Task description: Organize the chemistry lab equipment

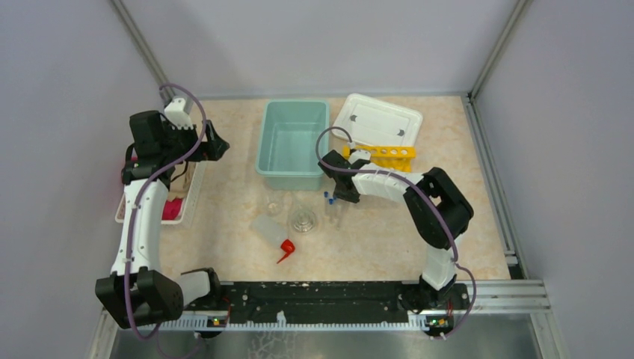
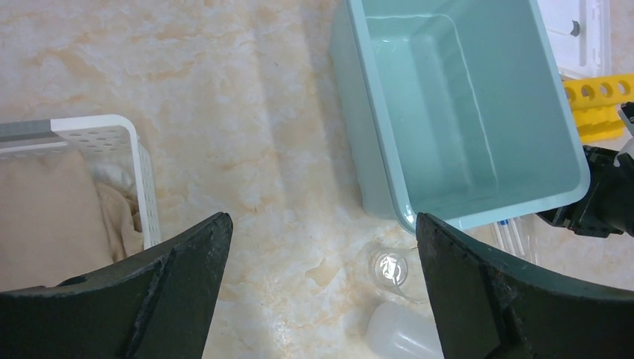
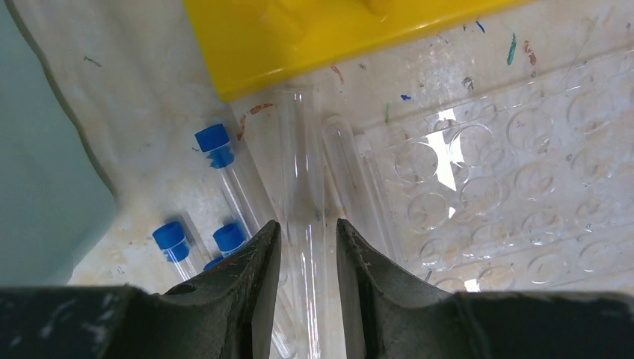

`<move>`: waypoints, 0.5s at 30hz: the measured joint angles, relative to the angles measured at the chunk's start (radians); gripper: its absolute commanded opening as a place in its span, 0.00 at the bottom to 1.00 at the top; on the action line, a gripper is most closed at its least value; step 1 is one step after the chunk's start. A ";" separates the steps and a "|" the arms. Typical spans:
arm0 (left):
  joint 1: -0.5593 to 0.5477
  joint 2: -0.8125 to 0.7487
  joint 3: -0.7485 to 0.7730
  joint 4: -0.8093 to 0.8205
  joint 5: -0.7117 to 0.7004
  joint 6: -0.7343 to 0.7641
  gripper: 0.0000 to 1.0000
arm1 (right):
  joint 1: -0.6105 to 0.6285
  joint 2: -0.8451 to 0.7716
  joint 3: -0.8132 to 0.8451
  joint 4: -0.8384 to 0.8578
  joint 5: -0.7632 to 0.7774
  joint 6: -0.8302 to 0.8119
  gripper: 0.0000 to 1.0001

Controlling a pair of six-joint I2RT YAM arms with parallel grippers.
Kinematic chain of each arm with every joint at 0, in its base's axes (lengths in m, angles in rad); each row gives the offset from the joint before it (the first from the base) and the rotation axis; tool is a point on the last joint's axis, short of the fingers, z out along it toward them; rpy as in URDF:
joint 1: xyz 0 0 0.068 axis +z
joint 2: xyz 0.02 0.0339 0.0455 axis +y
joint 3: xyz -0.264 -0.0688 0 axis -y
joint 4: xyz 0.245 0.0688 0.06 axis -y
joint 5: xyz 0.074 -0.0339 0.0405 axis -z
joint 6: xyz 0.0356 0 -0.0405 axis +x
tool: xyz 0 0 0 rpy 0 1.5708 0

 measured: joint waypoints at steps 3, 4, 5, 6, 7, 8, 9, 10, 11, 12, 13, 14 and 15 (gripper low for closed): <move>0.000 0.000 0.000 0.000 0.009 0.000 0.99 | -0.002 0.000 -0.001 0.005 0.000 0.000 0.33; 0.000 0.000 0.000 0.000 0.011 0.000 0.99 | -0.003 0.001 -0.001 0.007 0.000 0.000 0.33; 0.000 0.000 0.000 0.000 0.014 0.000 0.99 | -0.004 0.001 -0.002 0.008 -0.001 0.000 0.33; 0.000 0.000 0.000 0.000 0.018 0.000 0.99 | -0.004 0.001 -0.002 0.009 -0.001 0.000 0.33; 0.000 0.000 0.000 0.000 0.022 0.000 0.99 | -0.004 0.001 -0.002 0.011 -0.003 -0.001 0.32; 0.000 0.000 0.000 0.000 0.027 0.000 0.99 | -0.004 0.002 -0.002 0.015 -0.006 -0.001 0.30; 0.000 0.000 0.000 0.000 0.032 0.000 0.99 | -0.004 0.003 -0.002 0.019 -0.008 -0.002 0.29; 0.000 0.000 0.000 0.000 0.040 0.000 0.99 | -0.004 0.006 -0.002 0.025 -0.011 -0.003 0.26; 0.000 0.000 0.000 0.000 0.044 0.000 0.99 | -0.004 0.007 -0.002 0.028 -0.015 -0.006 0.23; 0.000 0.000 0.001 0.000 0.051 0.000 0.99 | -0.004 0.007 -0.002 0.029 -0.017 -0.010 0.21; 0.000 0.000 0.002 -0.001 0.059 0.000 0.99 | -0.004 0.007 -0.002 0.030 -0.018 -0.012 0.18; 0.000 0.000 0.003 -0.002 0.066 0.000 0.99 | -0.004 0.007 -0.002 0.031 -0.018 -0.016 0.17; 0.000 0.000 0.005 -0.004 0.073 0.000 0.99 | -0.004 0.007 -0.002 0.031 -0.018 -0.019 0.16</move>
